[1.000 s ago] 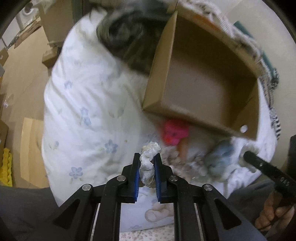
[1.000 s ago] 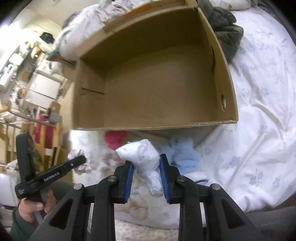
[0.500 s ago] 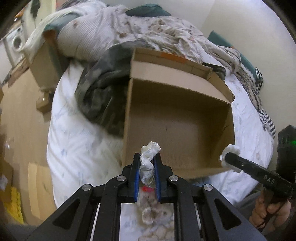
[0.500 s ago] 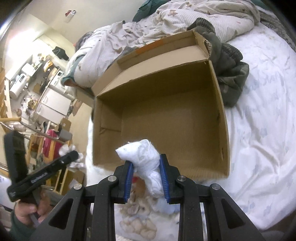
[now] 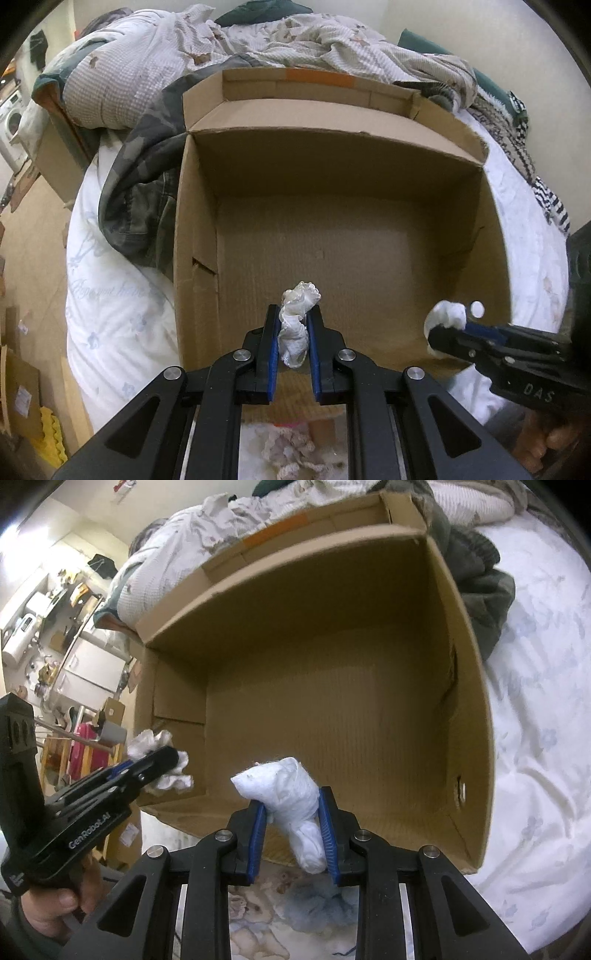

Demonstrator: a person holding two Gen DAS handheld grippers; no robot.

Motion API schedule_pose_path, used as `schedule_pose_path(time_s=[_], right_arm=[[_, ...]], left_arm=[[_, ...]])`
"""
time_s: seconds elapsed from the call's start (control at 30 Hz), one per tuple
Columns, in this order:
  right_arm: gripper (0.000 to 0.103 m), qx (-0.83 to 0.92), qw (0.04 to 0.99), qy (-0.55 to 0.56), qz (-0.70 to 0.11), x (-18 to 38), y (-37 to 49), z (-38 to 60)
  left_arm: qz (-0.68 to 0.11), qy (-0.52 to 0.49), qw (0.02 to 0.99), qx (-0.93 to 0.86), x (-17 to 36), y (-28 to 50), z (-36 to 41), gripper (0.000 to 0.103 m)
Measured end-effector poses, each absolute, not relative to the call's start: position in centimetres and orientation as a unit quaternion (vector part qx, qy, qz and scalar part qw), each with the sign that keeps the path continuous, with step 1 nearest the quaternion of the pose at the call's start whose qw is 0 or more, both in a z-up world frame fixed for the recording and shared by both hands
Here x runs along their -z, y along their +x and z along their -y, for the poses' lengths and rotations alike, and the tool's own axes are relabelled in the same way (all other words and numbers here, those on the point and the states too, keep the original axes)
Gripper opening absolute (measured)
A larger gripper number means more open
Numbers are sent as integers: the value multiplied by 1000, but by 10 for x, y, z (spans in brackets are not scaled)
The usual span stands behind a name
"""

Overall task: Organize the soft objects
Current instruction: 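Lower both held items into the box and open both tools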

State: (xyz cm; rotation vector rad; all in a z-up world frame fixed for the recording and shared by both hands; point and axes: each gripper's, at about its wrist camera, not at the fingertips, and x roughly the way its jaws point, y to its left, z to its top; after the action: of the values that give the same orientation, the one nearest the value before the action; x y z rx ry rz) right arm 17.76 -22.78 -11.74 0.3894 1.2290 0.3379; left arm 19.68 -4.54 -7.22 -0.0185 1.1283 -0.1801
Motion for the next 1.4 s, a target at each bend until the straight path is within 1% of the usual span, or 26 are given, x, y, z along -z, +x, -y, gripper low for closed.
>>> schedule_pose_path(time_s=[0.1,0.27,0.83,1.17,1.23,1.3,1.33,1.4], right_arm=[[29,-154,779,180,-581,124,180,226],[29,-152,777,170,-587,128,185,222],[29,-142,774,169,-593,133,191,222],[30,-140,774,170,-594,134,190,223],[30,-140,774,170,-594,134,190,222],[31,-140,775,170,-593,134,190,222],[31,-139,775,170,-592,133,190,222],[33,-137,777,167,-592,133,190,222]], left_arm=[[-535,2,841,83,82,198,48,13],[-551,-15,831,79,92,201,45,13],[-565,-20,821,80,99,200,47,13],[-569,-21,819,74,98,200,46,19],[-573,-26,816,75,98,200,44,26],[-575,-36,813,82,98,200,42,40],[-572,-33,816,80,97,200,41,44],[-563,-23,823,72,94,198,41,58]])
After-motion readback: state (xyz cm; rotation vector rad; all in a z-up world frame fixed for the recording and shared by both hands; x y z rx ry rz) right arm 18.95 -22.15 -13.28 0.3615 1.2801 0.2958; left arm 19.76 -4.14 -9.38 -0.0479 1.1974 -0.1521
